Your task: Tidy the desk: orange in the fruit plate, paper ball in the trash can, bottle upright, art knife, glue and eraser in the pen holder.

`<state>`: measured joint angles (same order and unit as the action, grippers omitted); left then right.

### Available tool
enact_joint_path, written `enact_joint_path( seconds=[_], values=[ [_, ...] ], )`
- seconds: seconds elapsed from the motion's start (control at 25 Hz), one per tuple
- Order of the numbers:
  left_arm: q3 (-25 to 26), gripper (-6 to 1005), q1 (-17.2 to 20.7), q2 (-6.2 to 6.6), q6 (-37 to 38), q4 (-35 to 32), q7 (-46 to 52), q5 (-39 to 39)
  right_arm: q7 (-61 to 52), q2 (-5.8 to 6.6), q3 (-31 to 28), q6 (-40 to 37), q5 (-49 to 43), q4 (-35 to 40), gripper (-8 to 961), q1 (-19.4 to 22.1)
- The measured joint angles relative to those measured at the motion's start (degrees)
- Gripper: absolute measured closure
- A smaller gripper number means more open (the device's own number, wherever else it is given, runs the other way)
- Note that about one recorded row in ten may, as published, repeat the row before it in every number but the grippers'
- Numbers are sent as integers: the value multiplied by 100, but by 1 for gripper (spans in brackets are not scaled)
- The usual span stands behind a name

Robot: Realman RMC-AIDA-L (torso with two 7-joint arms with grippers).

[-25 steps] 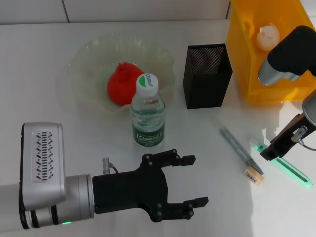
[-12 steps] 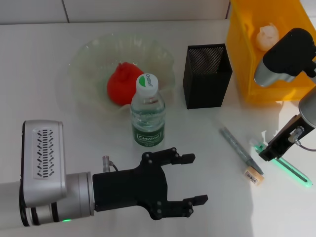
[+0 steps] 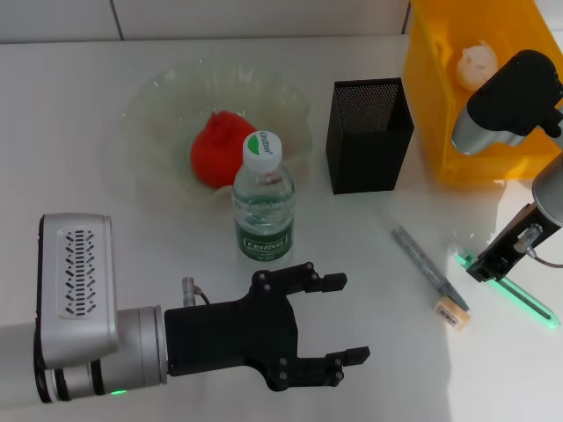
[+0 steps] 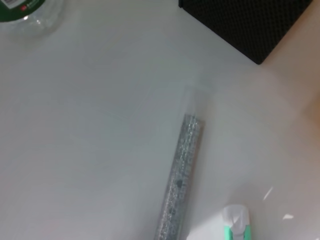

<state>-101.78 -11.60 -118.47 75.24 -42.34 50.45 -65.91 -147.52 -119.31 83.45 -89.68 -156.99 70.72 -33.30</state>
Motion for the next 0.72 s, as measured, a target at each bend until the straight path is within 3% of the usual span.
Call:
enact_joint_path(
  seconds=[0.32, 0.48, 0.72],
  values=[
    [2, 213, 2, 0, 13, -2, 0, 0, 4, -5, -11, 34, 47, -66, 779, -7],
    [8, 213, 0, 0, 27, -2, -1, 0, 5, -1, -135, -131, 171, 252, 779, 41],
    [25, 213, 0, 9, 92, -14, -7, 7, 198, 12, -1134, -803, 535, 1275, 779, 65]
  ],
)
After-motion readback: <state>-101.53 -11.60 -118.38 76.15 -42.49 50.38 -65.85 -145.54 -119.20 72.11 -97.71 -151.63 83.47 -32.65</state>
